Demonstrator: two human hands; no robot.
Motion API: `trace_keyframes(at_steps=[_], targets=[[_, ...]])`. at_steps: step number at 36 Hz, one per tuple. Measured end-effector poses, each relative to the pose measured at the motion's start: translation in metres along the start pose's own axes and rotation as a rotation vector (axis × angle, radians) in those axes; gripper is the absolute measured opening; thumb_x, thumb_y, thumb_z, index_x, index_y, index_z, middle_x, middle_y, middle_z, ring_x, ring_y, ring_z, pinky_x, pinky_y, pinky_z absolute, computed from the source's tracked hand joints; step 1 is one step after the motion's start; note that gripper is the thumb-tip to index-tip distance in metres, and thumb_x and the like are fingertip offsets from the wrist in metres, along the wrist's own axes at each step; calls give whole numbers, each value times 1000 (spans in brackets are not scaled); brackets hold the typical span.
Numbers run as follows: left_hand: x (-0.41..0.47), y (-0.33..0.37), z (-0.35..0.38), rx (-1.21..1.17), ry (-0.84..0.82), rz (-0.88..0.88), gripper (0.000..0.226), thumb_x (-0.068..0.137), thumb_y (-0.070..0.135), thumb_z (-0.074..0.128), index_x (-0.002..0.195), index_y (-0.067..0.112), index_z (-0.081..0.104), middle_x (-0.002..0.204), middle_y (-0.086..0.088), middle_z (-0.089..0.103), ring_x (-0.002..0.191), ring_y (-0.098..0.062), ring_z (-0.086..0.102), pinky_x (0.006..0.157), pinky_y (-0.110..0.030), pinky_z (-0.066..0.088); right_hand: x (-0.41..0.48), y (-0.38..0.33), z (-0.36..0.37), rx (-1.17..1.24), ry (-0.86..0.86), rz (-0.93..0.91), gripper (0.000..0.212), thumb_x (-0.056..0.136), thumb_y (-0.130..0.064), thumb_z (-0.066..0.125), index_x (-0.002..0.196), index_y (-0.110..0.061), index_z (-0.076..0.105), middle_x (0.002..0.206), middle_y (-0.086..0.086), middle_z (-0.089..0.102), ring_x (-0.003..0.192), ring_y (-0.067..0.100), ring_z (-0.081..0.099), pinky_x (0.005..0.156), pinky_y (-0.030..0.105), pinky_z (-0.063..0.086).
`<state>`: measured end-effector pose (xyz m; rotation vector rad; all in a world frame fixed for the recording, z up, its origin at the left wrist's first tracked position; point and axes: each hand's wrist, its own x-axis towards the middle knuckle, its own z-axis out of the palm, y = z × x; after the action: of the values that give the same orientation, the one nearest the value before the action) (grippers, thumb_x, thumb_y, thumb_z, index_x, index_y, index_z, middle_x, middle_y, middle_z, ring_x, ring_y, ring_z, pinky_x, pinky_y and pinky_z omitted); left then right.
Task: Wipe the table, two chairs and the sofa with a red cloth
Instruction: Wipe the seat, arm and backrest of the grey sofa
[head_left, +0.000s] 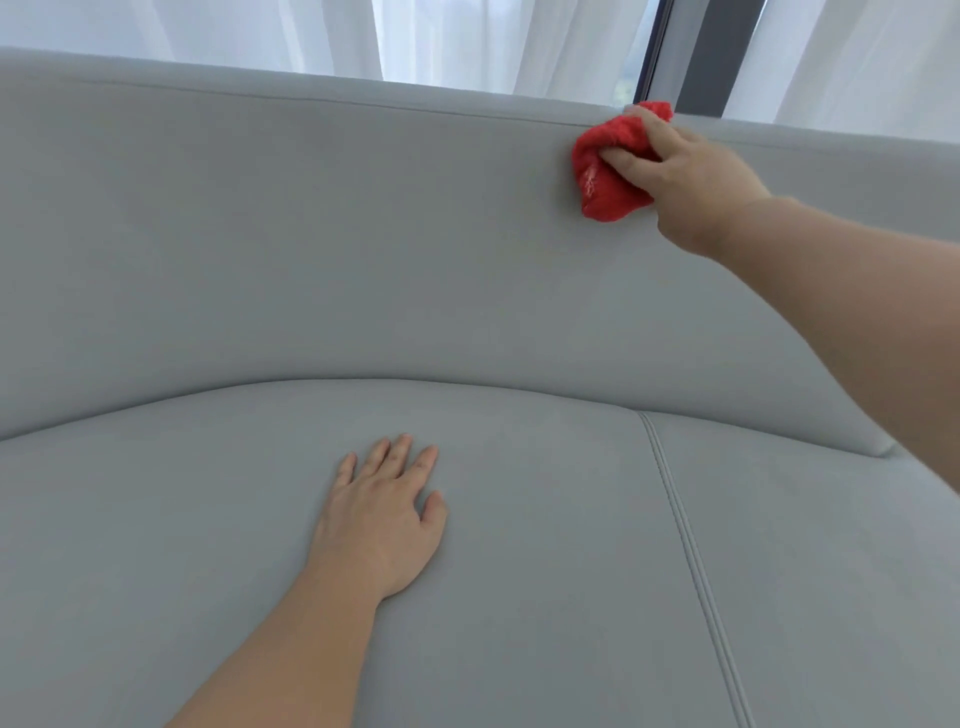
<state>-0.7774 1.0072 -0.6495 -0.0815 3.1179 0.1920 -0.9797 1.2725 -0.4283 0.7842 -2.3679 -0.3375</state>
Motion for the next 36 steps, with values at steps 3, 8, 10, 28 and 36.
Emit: trace_keyframes(at_steps=[3, 8, 10, 28, 36], targets=[[1, 4, -10, 54, -74, 2, 59, 97, 45, 16, 153, 30, 10, 161, 1, 4, 147, -16, 3, 119, -40, 2, 1, 3, 3, 22, -8, -25, 65, 85, 7, 47, 145, -17, 42, 160, 14, 16, 143, 42, 17, 114, 52, 24], [11, 37, -28, 151, -98, 16, 59, 96, 39, 26, 151, 20, 18, 160, -5, 8, 147, -24, 6, 118, -46, 0, 2, -1, 17, 17, 19, -40, 57, 83, 5, 50, 138, -10, 51, 158, 19, 17, 142, 49, 14, 117, 53, 7], [12, 64, -24, 65, -100, 102, 56, 98, 39, 25, 152, 24, 16, 161, -2, 2, 147, -21, 1, 117, -48, -3, 2, 2, 20, 19, 43, -53, 55, 84, 5, 51, 137, -10, 52, 158, 19, 18, 142, 49, 15, 117, 53, 8], [19, 96, 14, -59, -15, 314, 56, 98, 44, 24, 152, 33, 11, 160, 10, 2, 145, -5, -4, 119, -39, -4, -17, -7, 71, -81, 230, -59, 47, 80, -3, 39, 118, -7, 66, 140, 23, 48, 123, 56, 44, 104, 65, 31], [19, 96, 15, -50, -7, 317, 57, 99, 44, 22, 152, 33, 6, 160, 11, -1, 146, -6, -4, 118, -40, -4, -73, -34, 123, -59, 102, -131, 48, 75, -5, 32, 99, -7, 74, 135, 18, 55, 121, 51, 50, 103, 63, 28]])
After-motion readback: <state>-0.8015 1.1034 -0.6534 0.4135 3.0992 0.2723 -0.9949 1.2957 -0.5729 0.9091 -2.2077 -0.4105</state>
